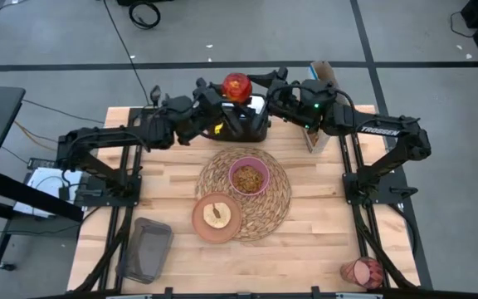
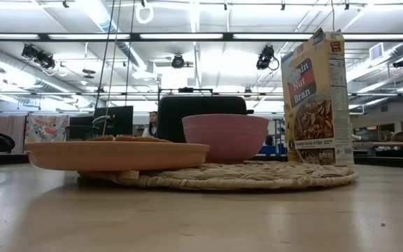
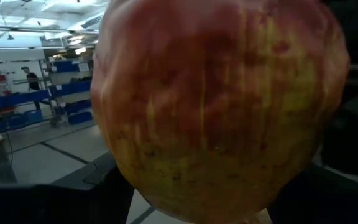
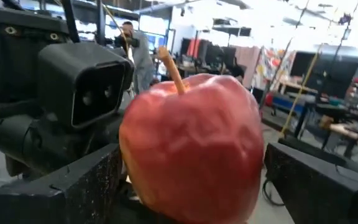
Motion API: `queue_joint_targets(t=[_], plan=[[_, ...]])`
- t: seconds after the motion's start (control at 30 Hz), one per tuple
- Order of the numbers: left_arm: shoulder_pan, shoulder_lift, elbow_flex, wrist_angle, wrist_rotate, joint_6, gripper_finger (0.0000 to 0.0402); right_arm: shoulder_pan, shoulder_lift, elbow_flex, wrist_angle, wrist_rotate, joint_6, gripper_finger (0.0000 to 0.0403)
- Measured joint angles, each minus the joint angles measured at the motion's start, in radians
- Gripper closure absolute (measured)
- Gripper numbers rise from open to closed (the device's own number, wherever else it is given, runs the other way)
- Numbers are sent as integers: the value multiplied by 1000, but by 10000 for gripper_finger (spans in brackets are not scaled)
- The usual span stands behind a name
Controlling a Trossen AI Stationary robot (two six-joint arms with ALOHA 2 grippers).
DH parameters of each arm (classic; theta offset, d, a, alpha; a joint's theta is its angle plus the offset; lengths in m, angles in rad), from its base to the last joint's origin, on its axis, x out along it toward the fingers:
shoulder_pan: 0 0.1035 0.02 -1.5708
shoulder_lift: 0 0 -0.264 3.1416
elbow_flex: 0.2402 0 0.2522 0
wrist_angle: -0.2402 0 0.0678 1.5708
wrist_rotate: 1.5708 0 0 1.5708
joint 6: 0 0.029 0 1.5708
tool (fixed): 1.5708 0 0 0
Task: Arrange a breakfast setting
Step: Put the apple on the brown placemat
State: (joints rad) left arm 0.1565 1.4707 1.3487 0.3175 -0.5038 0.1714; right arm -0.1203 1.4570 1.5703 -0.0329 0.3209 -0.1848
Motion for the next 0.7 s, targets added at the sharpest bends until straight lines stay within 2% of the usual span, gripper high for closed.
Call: queue_joint_targets(t=[0.1, 0.2, 0.7], plan=[[11, -3, 2, -6, 89, -3, 116, -13, -3, 1, -19, -51, -62, 9], [15, -5, 1, -36, 146, -11, 116, -26, -3, 1, -37, -93, -57, 9], [-11, -6, 1, -105, 209, -40, 116, -36, -7, 0, -57, -176, -103, 9]])
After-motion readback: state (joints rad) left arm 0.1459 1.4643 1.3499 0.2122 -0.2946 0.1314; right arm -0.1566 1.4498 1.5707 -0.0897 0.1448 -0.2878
